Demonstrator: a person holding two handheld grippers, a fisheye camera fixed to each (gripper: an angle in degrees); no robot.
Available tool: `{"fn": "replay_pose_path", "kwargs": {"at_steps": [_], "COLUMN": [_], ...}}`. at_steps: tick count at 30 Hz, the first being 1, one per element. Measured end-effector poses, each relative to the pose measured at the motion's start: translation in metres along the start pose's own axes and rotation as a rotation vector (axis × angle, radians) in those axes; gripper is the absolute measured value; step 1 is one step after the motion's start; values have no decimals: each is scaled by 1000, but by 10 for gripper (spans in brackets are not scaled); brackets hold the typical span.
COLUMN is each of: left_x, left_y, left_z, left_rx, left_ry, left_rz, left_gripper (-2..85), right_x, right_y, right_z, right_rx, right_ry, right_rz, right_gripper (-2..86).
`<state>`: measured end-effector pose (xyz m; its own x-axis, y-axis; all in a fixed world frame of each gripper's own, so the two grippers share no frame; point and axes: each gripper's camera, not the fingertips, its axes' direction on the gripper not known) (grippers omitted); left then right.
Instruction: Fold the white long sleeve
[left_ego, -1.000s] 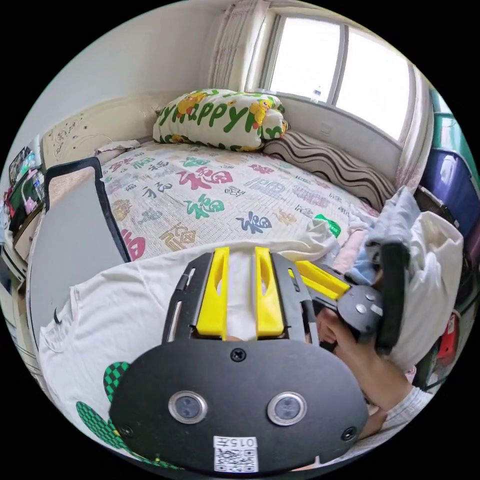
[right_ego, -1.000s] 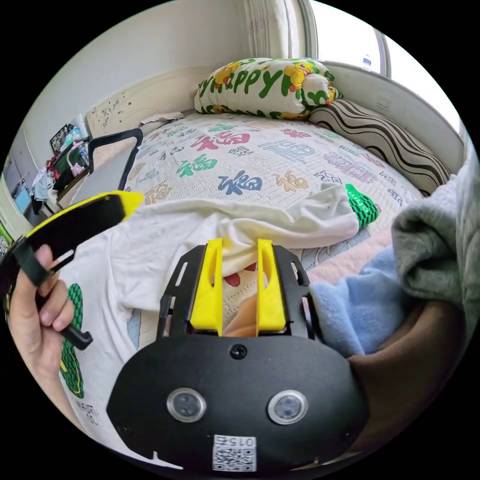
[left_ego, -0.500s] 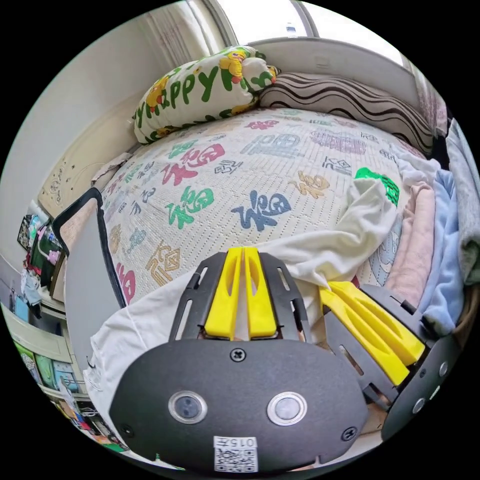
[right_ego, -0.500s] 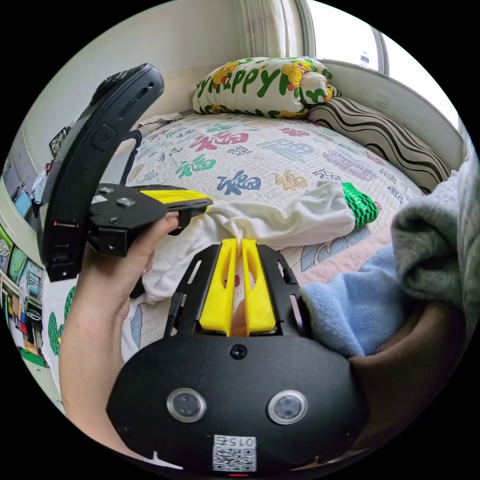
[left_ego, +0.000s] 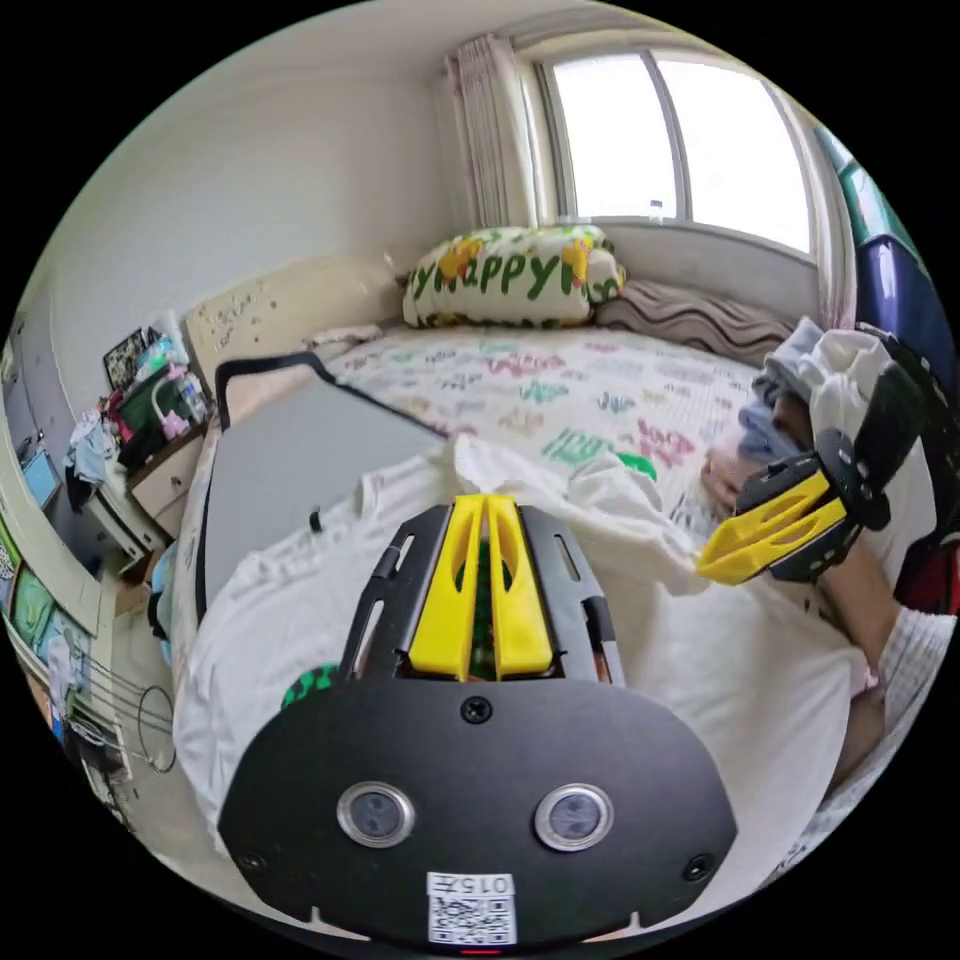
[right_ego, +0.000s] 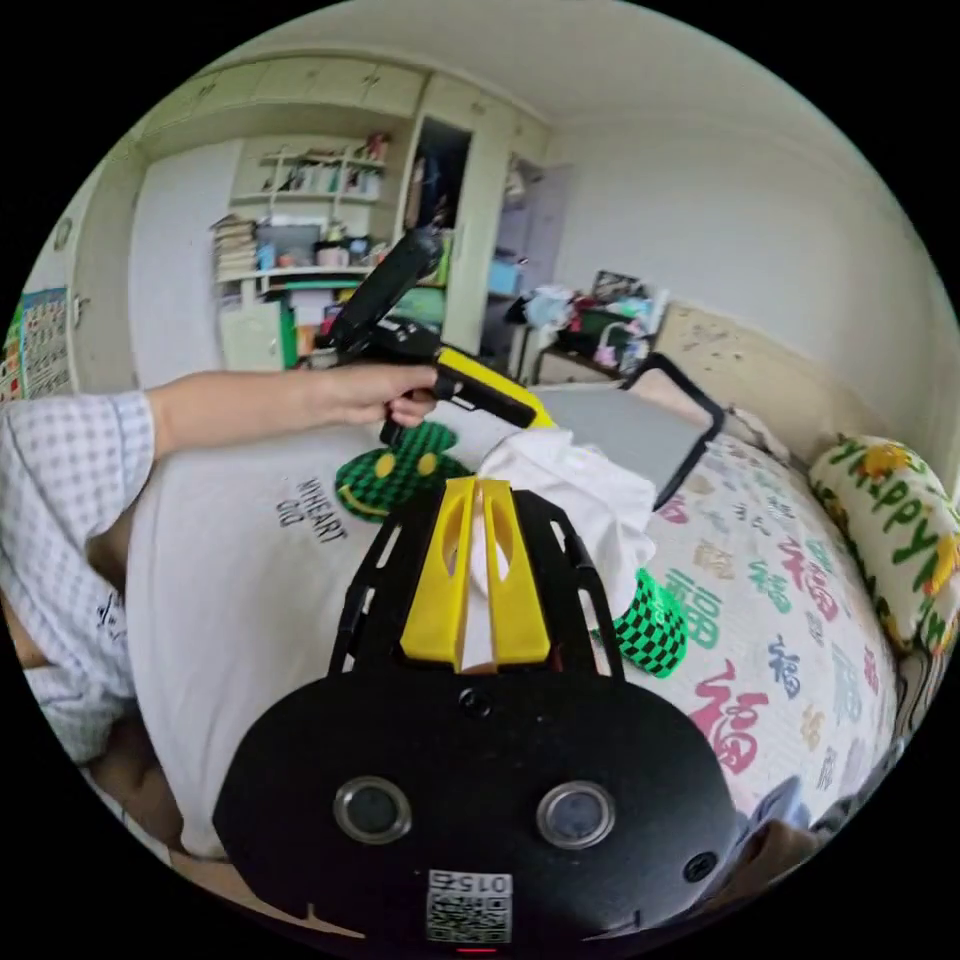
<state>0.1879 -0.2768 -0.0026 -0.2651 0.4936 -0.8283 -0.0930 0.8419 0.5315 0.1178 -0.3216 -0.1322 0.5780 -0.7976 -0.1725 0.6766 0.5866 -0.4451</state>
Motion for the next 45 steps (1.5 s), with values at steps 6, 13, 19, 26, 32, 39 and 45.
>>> {"fn": "replay_pose_path", "kwargs": {"at_steps": [6,13,19,26,32,39,45], "left_x": [-43,-3,4,-10,-48,-82,-111], "left_y": [45,-3,-64,-84,-56,31,171], "left_z": [-15,6,68,149,89,-51,-177], "left_rx": [30,-12,-75,-433,-157,125,169], "left_ry": [41,98,249,484,502,523,463], "left_rz": [-94,156,114,23,-3,9,-44], "left_gripper": [-2,29,64,20,-1,-4,-6], "right_x": [20,113,122,108,76,-14,-183], "right_y": [1,47,47,47,39,-24,-108], "right_z": [-14,-5,33,58,37,4,35], "right_rx": [30,111,-108,-152,85,246,19], "right_ry": [-187,138,182,143,50,-115,-197], "right_rz": [18,758,851,815,764,466,76], "right_gripper": [-9,26,134,56,1,-3,14]}}
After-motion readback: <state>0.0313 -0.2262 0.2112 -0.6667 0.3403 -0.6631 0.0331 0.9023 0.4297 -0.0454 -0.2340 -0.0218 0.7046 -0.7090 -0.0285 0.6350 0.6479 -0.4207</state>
